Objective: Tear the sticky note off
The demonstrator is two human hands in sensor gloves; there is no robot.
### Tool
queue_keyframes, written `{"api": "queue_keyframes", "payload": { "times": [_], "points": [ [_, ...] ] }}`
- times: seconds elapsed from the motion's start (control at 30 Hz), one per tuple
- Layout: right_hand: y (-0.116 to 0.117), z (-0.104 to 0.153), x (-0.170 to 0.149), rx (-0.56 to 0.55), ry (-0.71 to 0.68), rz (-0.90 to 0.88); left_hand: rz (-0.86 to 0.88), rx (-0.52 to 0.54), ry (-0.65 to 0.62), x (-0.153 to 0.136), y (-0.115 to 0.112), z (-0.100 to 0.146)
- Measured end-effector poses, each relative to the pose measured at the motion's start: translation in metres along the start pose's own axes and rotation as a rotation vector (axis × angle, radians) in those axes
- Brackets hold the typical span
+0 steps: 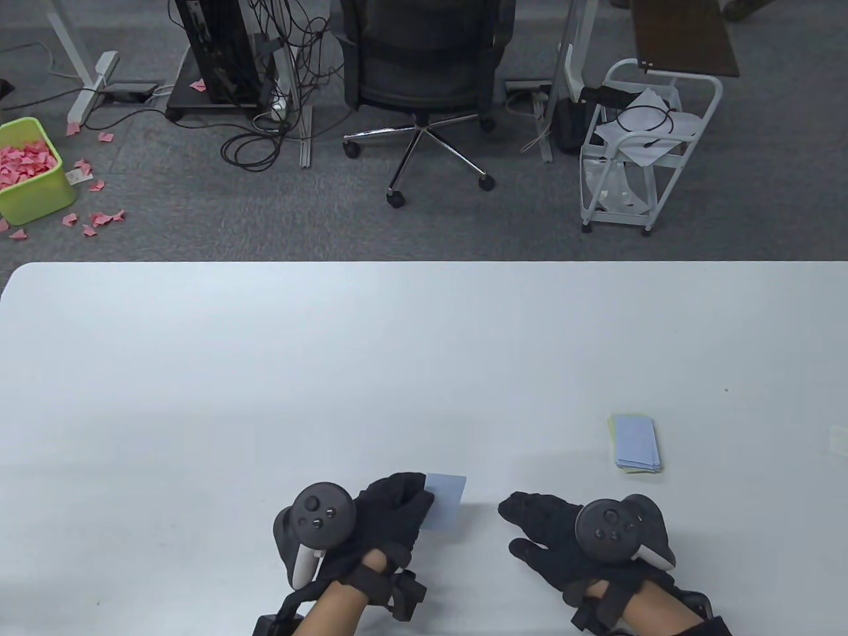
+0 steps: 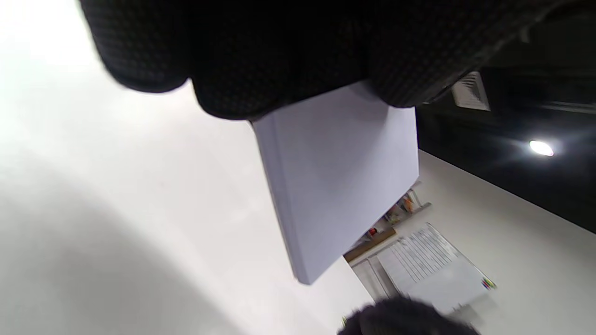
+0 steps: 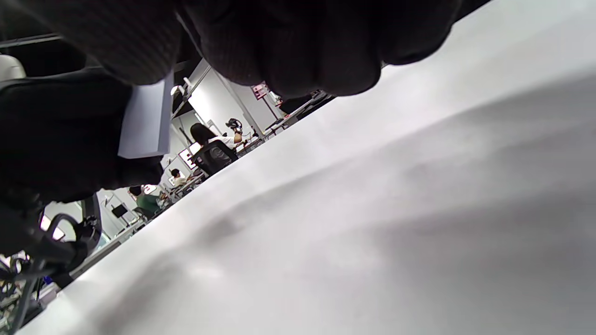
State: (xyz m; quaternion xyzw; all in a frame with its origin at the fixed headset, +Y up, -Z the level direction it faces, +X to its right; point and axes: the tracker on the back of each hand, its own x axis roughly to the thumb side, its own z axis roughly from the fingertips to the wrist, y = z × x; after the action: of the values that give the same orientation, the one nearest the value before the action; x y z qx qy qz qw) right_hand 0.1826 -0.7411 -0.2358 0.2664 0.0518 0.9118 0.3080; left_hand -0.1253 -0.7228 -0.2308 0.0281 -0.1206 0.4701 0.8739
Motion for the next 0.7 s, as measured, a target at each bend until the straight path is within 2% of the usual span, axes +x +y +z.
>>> {"api": "queue_keyframes", "payload": {
  "times": [0.1, 0.33, 0.4, 0.57, 0.7],
  "points": [
    [0.003, -0.001, -0.003, 0.009, 0.039, -0.095, -0.034, -0.013, -0.067, 0.003, -0.006, 0.005],
    [0.021, -0.005, -0.002, 0.104, 0.151, -0.499, 0.094, -0.057, -0.089, 0.004, -0.022, 0.005],
    [0.025, -0.006, 0.002, 0.116, 0.158, -0.533, 0.141, -0.07, -0.097, 0.006, -0.029, 0.006],
    [0.025, -0.006, 0.008, 0.012, 0.182, -0.592, 0.14, -0.084, -0.143, 0.013, -0.039, 0.01],
    [0.021, -0.002, 0.007, -0.023, 0.18, -0.587, 0.15, -0.06, -0.164, 0.013, -0.041, 0.01]
  ]
}}
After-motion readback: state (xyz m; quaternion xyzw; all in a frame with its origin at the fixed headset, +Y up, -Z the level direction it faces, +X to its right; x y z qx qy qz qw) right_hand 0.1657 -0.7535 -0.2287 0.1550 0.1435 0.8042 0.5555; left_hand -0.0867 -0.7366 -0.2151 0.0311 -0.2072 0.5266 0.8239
